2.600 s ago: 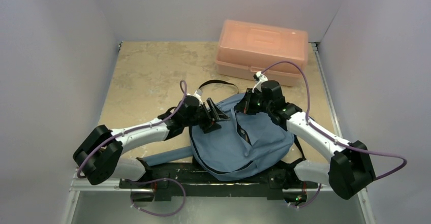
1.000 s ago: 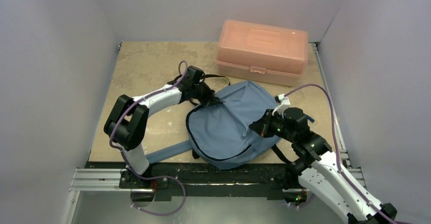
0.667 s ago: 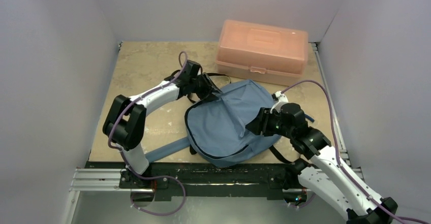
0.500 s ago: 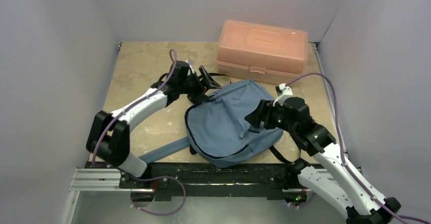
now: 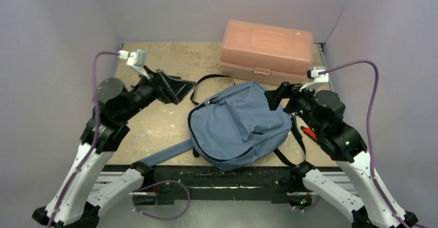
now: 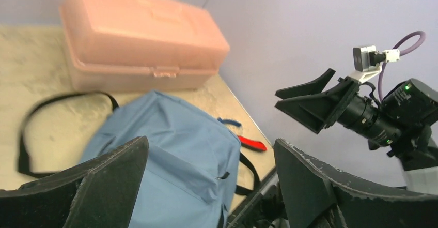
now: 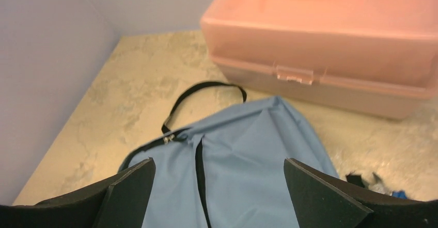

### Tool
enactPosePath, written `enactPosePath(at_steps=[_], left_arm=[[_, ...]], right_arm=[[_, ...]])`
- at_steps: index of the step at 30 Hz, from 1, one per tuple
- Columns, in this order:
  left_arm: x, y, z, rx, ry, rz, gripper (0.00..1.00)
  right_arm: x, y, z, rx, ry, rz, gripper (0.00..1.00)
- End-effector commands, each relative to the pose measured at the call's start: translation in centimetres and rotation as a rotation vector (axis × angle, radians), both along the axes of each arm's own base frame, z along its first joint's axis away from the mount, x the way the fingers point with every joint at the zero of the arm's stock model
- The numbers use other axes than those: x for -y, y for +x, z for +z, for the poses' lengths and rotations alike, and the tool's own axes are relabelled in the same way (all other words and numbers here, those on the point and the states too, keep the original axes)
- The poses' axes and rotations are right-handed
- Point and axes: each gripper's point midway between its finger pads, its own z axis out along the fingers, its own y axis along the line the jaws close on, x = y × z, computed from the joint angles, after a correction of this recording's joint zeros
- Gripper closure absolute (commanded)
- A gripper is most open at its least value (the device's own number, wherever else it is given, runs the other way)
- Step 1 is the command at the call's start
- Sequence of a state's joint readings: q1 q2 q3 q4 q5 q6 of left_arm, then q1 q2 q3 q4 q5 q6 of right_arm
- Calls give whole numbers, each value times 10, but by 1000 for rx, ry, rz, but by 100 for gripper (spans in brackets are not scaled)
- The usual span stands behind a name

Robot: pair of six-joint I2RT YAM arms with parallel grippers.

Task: Pack the student bag
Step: Reset both arms

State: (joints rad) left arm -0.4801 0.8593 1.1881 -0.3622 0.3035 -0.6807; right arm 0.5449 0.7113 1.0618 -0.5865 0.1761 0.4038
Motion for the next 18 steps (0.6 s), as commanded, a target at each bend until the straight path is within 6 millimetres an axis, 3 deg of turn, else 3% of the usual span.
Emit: enactPosePath(at_steps=[1, 5, 10, 18], left_arm=[[-48, -34, 43, 255, 80, 127, 9], [-82, -62, 69, 392, 80, 226, 8], [-109, -78, 76, 459, 103, 323, 7], [-104, -74, 74, 457, 126, 303, 7]], right_arm=[[33, -8, 61, 185, -38, -97, 1], [53, -17, 94, 269, -20, -164, 1], [70, -28, 119, 337, -3, -213, 1], [69, -39, 130, 387, 49, -184, 1]])
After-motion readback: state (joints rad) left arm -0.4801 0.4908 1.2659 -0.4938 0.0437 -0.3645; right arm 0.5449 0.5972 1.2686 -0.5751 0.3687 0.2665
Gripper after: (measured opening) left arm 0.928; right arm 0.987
